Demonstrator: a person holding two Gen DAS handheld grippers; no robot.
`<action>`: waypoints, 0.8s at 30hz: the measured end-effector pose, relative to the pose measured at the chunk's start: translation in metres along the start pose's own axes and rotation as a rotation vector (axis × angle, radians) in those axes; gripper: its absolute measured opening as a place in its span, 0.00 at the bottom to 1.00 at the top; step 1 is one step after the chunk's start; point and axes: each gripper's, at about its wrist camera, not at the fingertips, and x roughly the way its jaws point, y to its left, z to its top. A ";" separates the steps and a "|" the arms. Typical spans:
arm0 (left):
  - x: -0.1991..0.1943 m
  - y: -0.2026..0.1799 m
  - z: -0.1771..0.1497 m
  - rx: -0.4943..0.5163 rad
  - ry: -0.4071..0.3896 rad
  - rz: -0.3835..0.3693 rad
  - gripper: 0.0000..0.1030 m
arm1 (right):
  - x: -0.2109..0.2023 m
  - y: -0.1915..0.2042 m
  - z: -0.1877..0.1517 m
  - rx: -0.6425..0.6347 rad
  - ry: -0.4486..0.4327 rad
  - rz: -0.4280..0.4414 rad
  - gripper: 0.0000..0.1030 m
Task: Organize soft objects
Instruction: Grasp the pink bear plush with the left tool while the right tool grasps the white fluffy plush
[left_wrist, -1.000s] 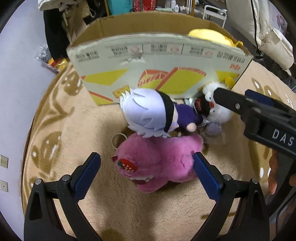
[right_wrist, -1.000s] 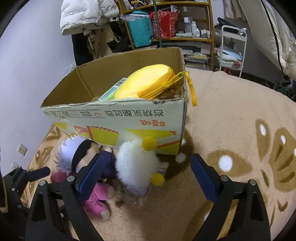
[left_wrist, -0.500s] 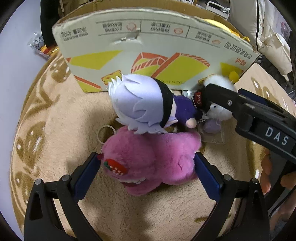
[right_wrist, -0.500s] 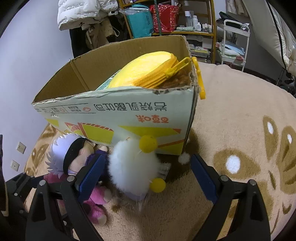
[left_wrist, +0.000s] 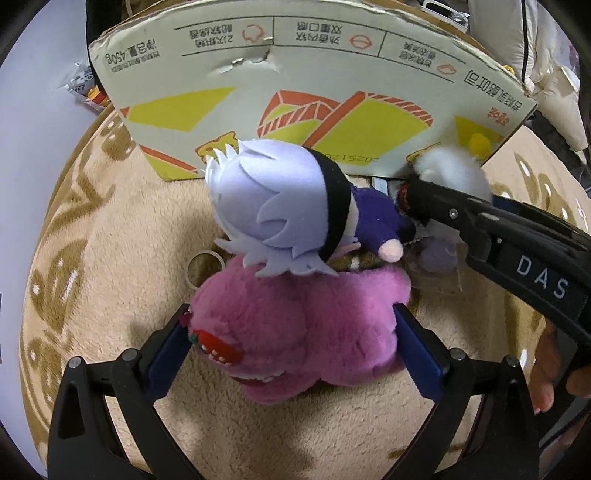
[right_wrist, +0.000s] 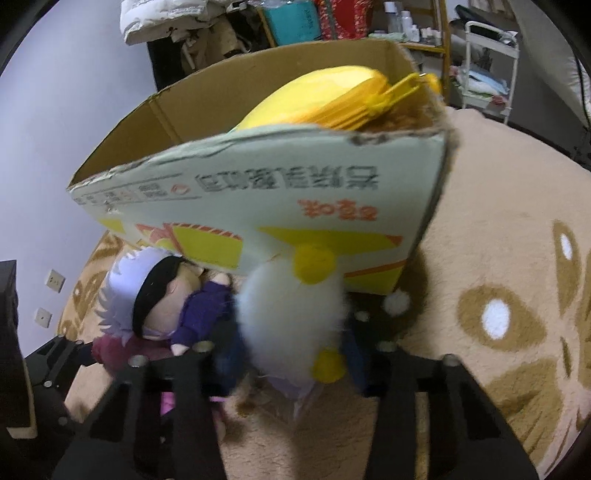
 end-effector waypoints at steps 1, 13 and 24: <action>0.004 0.000 0.002 -0.004 0.000 -0.001 0.96 | 0.002 0.002 -0.001 -0.013 0.007 -0.009 0.34; -0.007 0.002 -0.007 -0.032 -0.020 -0.003 0.89 | -0.015 0.003 -0.005 -0.003 -0.040 -0.006 0.33; -0.036 0.023 -0.015 -0.091 -0.101 0.036 0.88 | -0.037 0.009 -0.010 -0.014 -0.085 0.009 0.33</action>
